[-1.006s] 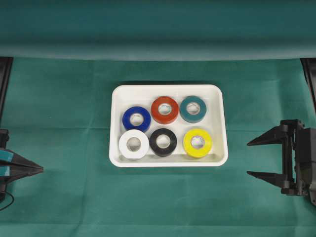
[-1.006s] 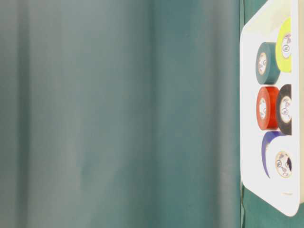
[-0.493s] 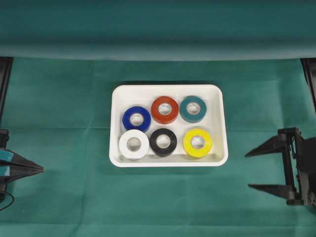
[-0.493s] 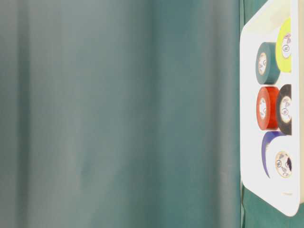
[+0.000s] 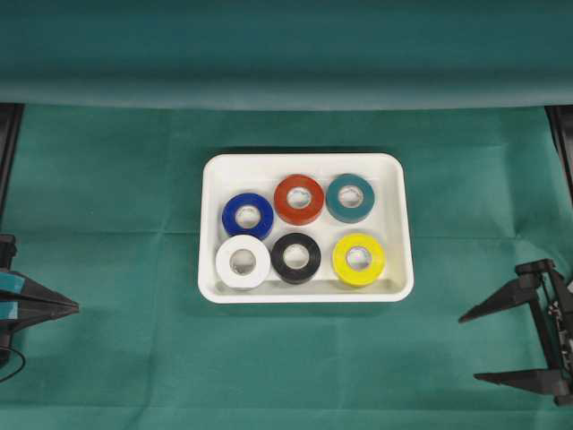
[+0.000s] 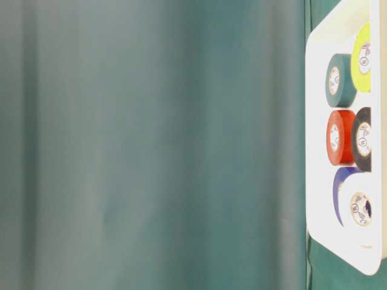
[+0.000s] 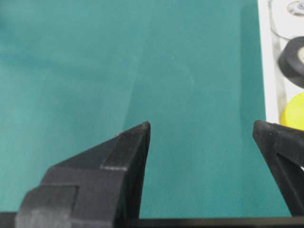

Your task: Put the tape into the white case with the right arm.

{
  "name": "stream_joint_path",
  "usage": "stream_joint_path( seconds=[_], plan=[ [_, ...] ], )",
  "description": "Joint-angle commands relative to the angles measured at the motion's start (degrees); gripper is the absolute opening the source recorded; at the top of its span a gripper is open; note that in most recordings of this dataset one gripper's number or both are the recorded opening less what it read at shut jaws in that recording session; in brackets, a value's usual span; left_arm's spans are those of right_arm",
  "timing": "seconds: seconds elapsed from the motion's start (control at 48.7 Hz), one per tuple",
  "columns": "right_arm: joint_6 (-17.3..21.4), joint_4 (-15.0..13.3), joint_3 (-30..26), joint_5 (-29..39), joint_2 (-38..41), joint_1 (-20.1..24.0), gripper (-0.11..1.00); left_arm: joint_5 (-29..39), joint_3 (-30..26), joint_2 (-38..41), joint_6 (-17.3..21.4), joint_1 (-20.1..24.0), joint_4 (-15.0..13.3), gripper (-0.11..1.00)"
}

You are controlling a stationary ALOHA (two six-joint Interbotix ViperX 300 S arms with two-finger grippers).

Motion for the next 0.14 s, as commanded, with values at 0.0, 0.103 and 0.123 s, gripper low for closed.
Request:
stream_joint_path(
  seconds=[0.0,0.103,0.123],
  plan=[
    [0.1,0.0,0.3,-0.2,-1.4,0.2,0.59,-0.4,-1.0,0.5,0.0,0.1,0.1,0.0],
    [0.0,-0.1,0.9,0.2,-2.2,0.2,0.59,-0.4,-0.8,0.4,0.0,0.1,0.1,0.0],
    [0.0,-0.1,0.8,0.2,-2.2,0.3,0.59,-0.4,-0.8,0.5,0.0,0.1,0.1,0.0]
  ],
)
